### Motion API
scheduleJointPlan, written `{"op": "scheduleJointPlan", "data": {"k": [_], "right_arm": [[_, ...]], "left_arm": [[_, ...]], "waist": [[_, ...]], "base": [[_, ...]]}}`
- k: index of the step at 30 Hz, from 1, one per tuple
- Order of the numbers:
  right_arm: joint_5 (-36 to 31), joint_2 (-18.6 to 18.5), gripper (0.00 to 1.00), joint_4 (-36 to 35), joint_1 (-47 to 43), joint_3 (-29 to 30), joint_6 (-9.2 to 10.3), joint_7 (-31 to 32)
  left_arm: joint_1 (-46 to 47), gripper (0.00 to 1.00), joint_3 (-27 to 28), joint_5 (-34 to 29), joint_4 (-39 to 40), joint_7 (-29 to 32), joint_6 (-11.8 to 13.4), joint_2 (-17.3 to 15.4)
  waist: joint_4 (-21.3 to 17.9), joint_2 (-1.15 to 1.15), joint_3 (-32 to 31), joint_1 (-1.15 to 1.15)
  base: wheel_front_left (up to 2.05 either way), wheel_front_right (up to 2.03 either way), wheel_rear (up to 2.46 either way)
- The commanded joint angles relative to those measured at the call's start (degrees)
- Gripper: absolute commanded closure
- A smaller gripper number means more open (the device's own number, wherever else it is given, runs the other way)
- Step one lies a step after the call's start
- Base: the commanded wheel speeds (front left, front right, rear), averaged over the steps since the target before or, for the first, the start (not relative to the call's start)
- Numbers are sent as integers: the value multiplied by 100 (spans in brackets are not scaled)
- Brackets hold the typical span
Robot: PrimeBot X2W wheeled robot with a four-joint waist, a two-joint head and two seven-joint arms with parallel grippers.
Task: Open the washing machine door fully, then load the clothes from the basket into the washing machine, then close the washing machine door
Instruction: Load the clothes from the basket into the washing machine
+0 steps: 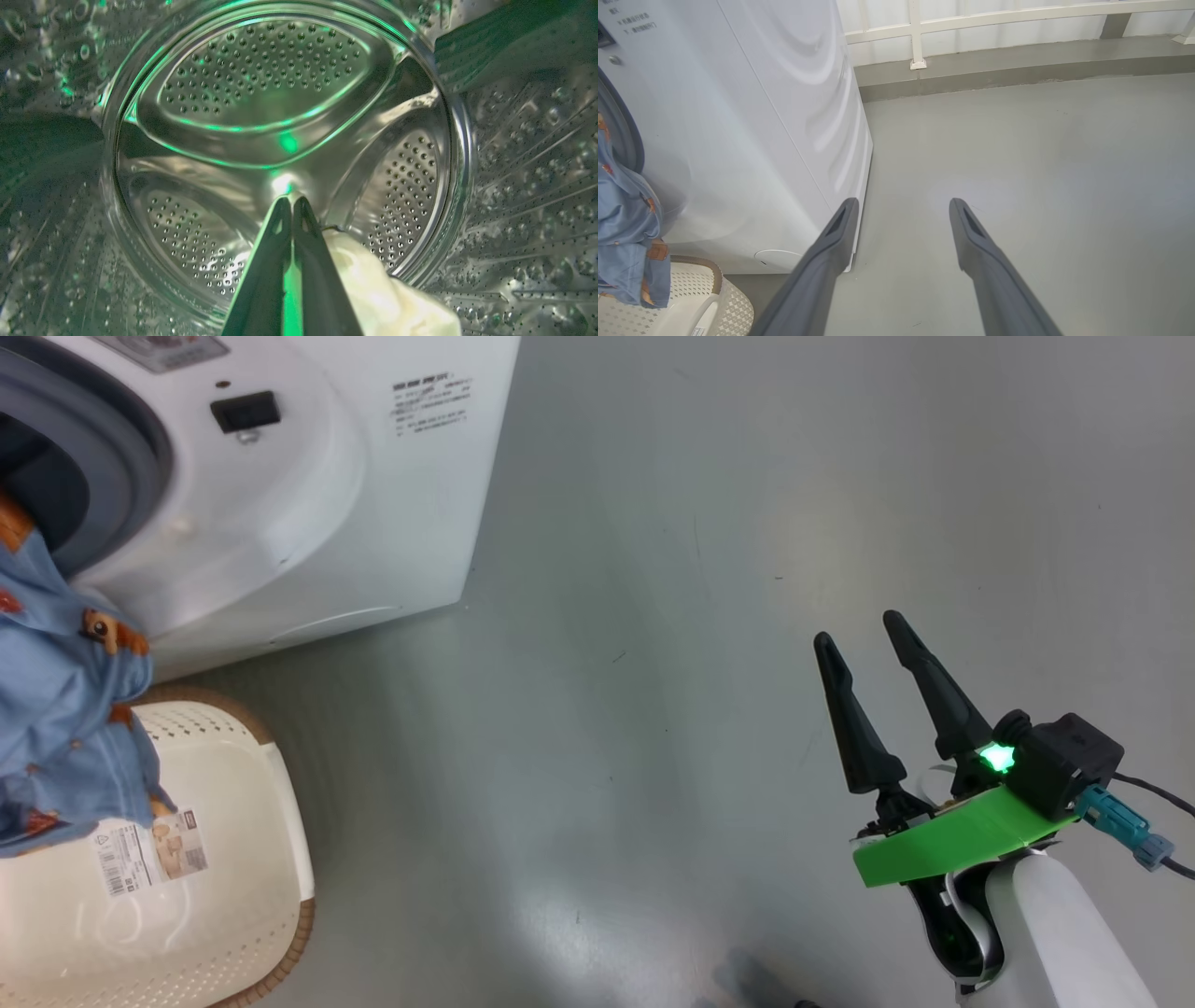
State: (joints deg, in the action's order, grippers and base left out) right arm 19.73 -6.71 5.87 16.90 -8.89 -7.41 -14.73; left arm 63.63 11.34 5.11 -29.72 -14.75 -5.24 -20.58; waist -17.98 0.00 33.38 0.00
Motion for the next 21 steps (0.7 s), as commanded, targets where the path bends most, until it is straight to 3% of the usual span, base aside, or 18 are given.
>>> {"op": "scheduleJointPlan", "data": {"k": [1,7,11,12,13,21], "right_arm": [[-49,17,0,-140,36,-143,-8,-27],[-45,27,0,-101,46,-167,-8,-27],[-44,21,0,-86,38,-169,-8,-27],[-42,19,0,-85,37,-169,-8,-27],[-41,15,0,-84,36,-169,-8,-27],[-47,-6,0,-98,36,-164,-8,-27]], "left_arm": [[-138,100,86,-67,10,-25,19,-208],[-135,95,125,-86,-981,-25,-19,-197],[-44,51,56,-169,-1512,-25,-4,-220],[-11,15,60,-169,-1602,-25,16,-220],[10,0,59,-167,-1729,-25,22,-217],[19,0,30,-154,-1911,-25,16,-139]], "waist": [[10,0,7,0],[19,0,-27,0],[33,0,-60,0],[38,0,-68,0],[44,0,-75,0],[116,0,-98,0]], "base": [[0,0,0],[0,0,0],[0,0,0],[0,0,0],[0,0,0],[0,0,0]]}}
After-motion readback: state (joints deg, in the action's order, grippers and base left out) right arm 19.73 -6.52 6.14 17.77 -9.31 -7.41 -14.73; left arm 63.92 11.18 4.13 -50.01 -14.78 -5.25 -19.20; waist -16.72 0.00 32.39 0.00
